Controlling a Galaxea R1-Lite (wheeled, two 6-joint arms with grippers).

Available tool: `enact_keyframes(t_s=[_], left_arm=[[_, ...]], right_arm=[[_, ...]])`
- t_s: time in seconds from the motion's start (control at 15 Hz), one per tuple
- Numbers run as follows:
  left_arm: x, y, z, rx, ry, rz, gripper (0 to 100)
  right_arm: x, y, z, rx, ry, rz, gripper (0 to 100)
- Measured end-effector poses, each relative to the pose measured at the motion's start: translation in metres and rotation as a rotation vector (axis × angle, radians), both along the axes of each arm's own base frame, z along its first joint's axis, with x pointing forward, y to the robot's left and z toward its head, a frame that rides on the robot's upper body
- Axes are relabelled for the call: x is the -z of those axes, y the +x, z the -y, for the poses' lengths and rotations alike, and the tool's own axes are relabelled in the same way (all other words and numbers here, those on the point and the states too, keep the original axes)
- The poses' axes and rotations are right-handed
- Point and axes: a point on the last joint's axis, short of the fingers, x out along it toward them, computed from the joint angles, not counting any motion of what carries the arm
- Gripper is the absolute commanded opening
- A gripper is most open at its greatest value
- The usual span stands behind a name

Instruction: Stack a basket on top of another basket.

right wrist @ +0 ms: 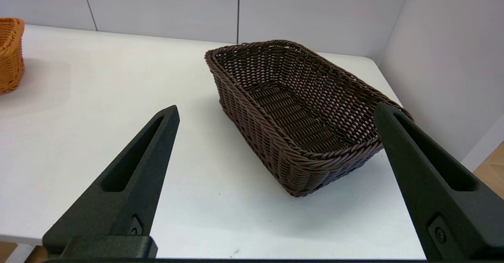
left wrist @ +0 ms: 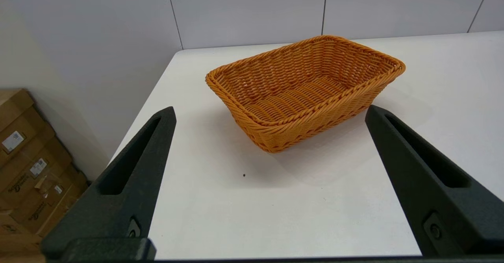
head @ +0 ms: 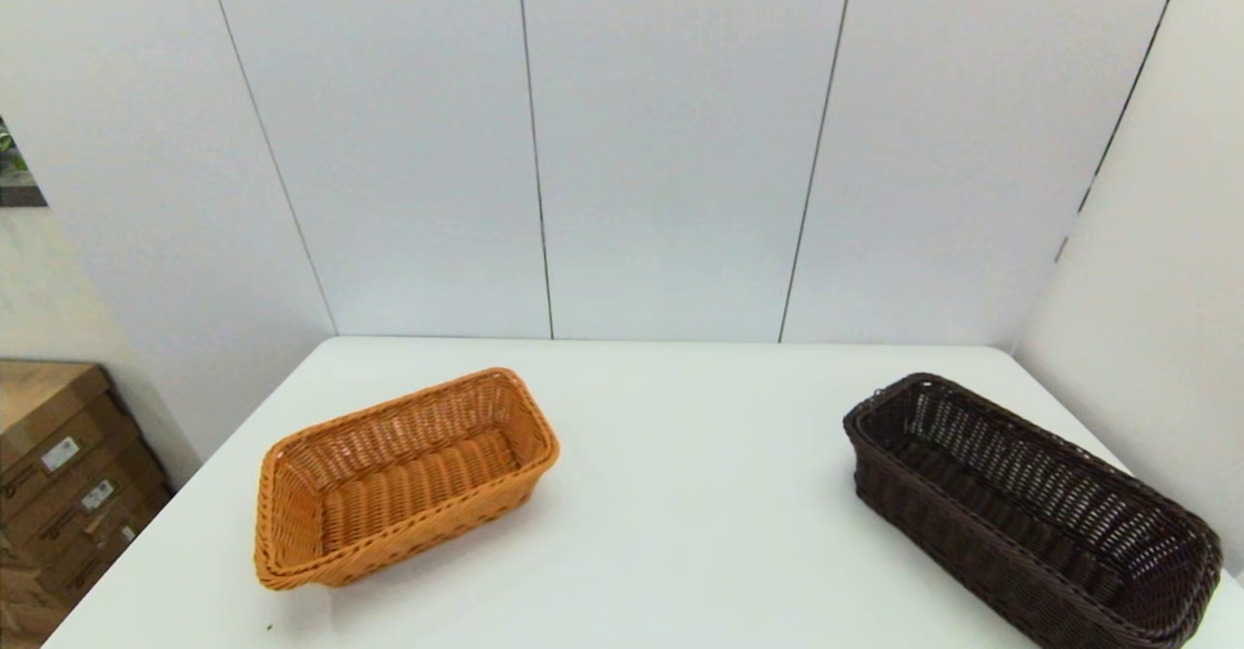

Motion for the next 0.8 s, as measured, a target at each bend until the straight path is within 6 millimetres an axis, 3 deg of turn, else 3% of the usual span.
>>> enact_keyframes(t_s=[0.8], left_arm=[[0.0006, -0.0006, 0.0, 0.008, 0.022, -0.04, 100]], right_arm=[[0.0, 0.0, 0.0, 0.0, 0.0, 0.0, 100]])
